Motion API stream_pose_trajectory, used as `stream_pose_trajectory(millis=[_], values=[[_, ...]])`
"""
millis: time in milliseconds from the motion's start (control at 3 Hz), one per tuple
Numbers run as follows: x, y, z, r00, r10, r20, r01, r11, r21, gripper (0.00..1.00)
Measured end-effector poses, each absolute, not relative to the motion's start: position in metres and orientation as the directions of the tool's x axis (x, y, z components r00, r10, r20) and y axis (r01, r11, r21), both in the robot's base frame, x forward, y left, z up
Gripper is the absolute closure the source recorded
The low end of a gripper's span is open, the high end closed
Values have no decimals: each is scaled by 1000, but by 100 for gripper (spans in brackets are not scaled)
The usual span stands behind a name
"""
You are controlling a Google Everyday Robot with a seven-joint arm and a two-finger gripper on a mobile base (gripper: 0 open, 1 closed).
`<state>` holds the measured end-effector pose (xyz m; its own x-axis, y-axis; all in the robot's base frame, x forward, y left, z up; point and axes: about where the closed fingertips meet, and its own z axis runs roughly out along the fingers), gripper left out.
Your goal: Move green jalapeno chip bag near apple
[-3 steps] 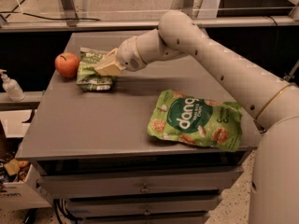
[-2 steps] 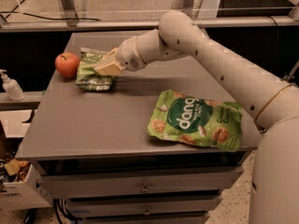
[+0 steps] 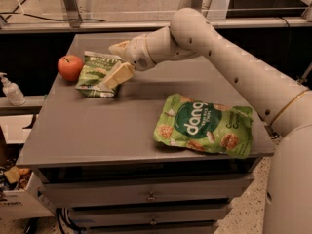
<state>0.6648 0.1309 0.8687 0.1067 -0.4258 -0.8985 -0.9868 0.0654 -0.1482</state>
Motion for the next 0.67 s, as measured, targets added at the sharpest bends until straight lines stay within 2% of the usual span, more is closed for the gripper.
stream_pose_trajectory(millis=[333, 667], values=[[683, 97, 884, 96, -416, -904, -972, 158, -176, 0], [713, 31, 905, 91, -406, -909, -917, 322, -236, 0]])
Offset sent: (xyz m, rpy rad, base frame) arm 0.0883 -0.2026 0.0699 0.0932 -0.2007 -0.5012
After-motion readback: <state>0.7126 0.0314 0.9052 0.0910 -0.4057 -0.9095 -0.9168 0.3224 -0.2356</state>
